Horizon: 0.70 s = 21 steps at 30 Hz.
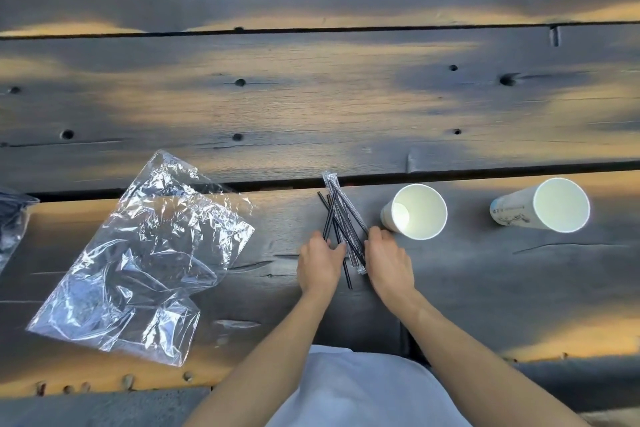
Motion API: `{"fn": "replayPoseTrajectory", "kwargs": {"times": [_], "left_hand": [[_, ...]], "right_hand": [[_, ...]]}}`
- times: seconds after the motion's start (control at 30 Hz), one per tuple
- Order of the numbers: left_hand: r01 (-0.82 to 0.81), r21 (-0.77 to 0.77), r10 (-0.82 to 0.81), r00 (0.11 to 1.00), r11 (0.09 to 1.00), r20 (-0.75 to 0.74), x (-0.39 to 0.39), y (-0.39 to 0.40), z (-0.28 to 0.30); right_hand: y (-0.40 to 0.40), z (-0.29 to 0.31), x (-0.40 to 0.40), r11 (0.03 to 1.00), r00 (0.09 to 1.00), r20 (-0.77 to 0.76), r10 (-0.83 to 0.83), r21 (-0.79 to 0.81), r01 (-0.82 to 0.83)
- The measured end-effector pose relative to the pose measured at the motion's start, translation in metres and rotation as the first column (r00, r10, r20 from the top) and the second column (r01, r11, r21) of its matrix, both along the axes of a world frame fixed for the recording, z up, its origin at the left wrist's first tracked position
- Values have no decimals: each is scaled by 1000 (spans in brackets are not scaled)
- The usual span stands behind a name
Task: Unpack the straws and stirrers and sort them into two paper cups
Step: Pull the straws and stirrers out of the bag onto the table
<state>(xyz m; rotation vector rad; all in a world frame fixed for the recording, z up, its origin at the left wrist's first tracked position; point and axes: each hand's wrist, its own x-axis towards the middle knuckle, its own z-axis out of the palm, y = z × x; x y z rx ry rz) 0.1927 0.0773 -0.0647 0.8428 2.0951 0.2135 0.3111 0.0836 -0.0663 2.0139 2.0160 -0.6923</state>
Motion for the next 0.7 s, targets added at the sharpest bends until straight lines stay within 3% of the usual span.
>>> {"fn": "replayPoseTrajectory", "kwargs": {"times": [0.23, 0.43, 0.57, 0.7], "left_hand": [[130, -55, -134, 989, 990, -61, 0, -1, 13], [-123, -59, 127, 989, 991, 71, -13, 5, 2], [-214, 1, 208, 954, 977, 217, -13, 6, -5], [-288, -3, 272, 903, 958, 333, -15, 5, -7]], "right_hand": [[6, -6, -4, 999, 997, -80, 10, -31, -13], [8, 3, -10, 998, 986, -159, -54, -21, 51], [8, 8, -24, 998, 981, -189, 53, -20, -57], [9, 8, -31, 986, 984, -101, 145, -67, -152]]}}
